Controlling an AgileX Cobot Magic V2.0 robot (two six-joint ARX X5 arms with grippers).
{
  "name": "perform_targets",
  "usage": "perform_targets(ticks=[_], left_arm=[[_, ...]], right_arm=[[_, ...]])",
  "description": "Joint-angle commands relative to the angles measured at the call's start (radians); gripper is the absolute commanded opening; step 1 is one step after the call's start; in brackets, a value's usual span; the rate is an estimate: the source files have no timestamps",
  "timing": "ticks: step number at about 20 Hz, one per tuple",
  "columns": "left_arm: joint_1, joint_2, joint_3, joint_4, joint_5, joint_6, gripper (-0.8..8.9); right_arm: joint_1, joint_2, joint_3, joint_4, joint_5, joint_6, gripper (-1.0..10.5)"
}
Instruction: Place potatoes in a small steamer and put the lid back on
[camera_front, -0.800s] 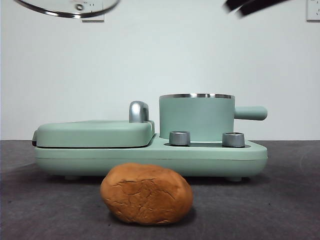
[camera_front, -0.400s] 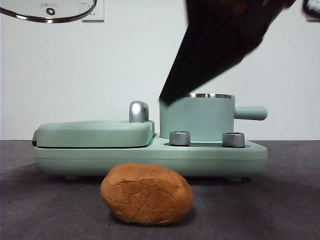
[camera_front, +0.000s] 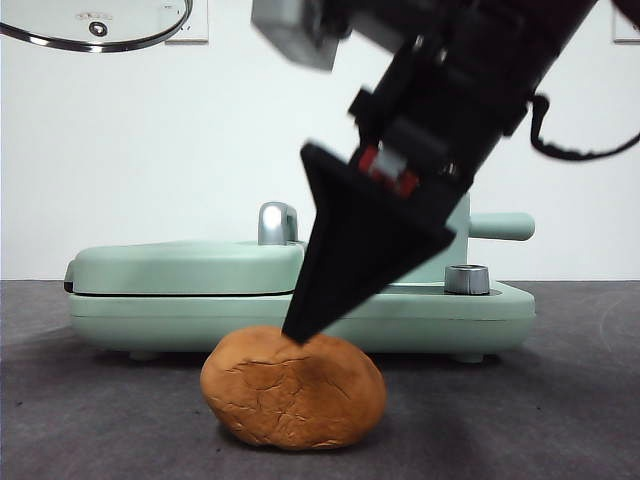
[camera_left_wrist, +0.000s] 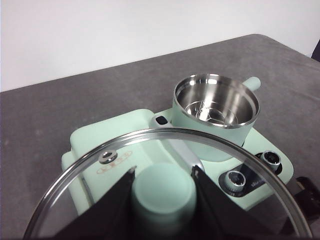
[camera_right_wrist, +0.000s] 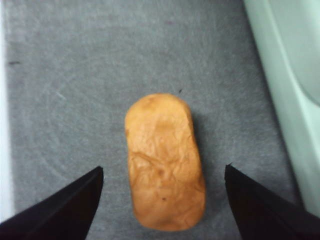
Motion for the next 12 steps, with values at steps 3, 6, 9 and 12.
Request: perform_targets(ticks=[3, 6, 9, 12], left_arm=[[-0.005, -0.002, 0.016, 0.013, -0.002, 0.0, 0.14], [-0.005, -0.002, 0.016, 0.01, -0.002, 0.0, 0.14], [-0.005, -0.002, 0.016, 0.011, -0.002, 0.0, 0.14], [-0.005, -0.002, 0.016, 0.011, -0.002, 0.0, 0.14]], right_arm=[[0.011, 0.065, 0.013, 0.014, -0.007, 0.011, 3.8], [0.011, 0.098, 0.013, 0.014, -0.006, 0.016, 3.6], [0.011, 0.107, 0.013, 0.016, 0.002, 0.048, 2.5], [0.011, 0.053, 0.013, 0.013, 0.003, 0.123, 2.5]])
